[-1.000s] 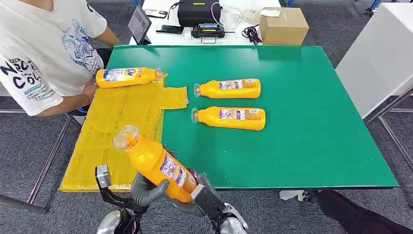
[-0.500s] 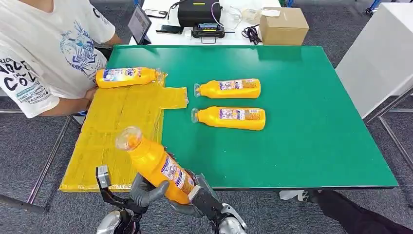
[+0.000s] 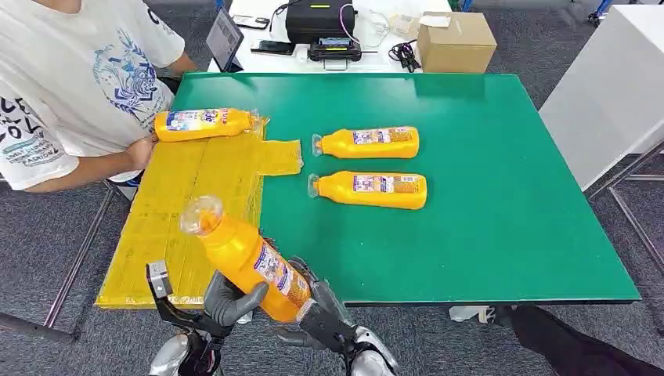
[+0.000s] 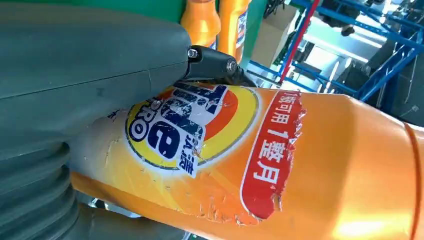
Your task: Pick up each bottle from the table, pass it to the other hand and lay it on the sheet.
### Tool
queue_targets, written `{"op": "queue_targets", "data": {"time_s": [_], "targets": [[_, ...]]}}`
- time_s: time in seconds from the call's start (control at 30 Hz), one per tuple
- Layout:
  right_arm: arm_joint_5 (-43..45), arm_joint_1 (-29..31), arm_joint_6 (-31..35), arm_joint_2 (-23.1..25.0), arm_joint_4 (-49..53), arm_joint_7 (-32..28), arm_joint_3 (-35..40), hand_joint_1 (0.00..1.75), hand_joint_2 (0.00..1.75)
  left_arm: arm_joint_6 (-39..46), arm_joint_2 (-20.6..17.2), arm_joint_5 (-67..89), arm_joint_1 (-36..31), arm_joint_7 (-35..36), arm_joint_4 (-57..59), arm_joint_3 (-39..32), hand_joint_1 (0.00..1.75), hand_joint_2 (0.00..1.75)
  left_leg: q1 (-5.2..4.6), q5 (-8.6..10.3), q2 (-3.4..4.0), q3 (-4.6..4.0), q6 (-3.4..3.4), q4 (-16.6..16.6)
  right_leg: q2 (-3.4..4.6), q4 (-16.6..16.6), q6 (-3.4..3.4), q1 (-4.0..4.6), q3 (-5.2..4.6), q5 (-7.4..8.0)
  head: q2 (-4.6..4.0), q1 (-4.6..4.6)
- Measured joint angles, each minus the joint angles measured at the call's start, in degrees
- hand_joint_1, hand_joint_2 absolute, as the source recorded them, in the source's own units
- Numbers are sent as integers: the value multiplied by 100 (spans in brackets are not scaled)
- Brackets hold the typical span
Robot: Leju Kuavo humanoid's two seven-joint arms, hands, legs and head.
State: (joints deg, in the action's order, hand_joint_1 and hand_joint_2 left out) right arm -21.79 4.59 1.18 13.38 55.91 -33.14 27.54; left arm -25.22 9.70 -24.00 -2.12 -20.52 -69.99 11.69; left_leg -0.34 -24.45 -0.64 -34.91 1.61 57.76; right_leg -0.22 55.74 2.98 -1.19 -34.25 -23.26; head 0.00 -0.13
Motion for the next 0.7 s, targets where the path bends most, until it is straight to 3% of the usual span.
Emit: {"op": "queue_targets", "data": {"time_s": [0.1, 0.13, 0.33, 0.6, 0.7], "targets": [[0, -21, 0, -2, 26, 2, 0, 0, 175, 0, 0, 0, 0, 0, -24, -9, 175, 175, 0, 0, 0, 0, 0, 0, 0, 0, 0, 0, 0, 0, 0, 0], [0, -23, 2, -2, 28, 2, -2, 0, 0, 0, 0, 0, 0, 0, -26, -9, 175, 175, 0, 0, 0, 0, 0, 0, 0, 0, 0, 0, 0, 0, 0, 0], [127, -63, 96, -4, 140, 18, -50, 0, 0, 232, 0, 123, 2, -63, -88, -50, 175, 175, 0, 0, 0, 0, 0, 0, 0, 0, 0, 0, 0, 0, 0, 2], [479, -355, -74, -55, 1238, 52, -387, 0, 0, 901, 11, 164, -89, -37, -297, -431, 175, 175, 0, 0, 0, 1, 0, 0, 0, 0, 0, 0, 0, 0, 0, 0], [546, -460, -74, -59, 1619, -50, -426, 0, 0, 1517, 13, 497, -181, -237, -347, -546, 175, 175, 1, 1, 0, 1, 0, 0, 0, 0, 0, 1, -1, 0, 0, 2]]}}
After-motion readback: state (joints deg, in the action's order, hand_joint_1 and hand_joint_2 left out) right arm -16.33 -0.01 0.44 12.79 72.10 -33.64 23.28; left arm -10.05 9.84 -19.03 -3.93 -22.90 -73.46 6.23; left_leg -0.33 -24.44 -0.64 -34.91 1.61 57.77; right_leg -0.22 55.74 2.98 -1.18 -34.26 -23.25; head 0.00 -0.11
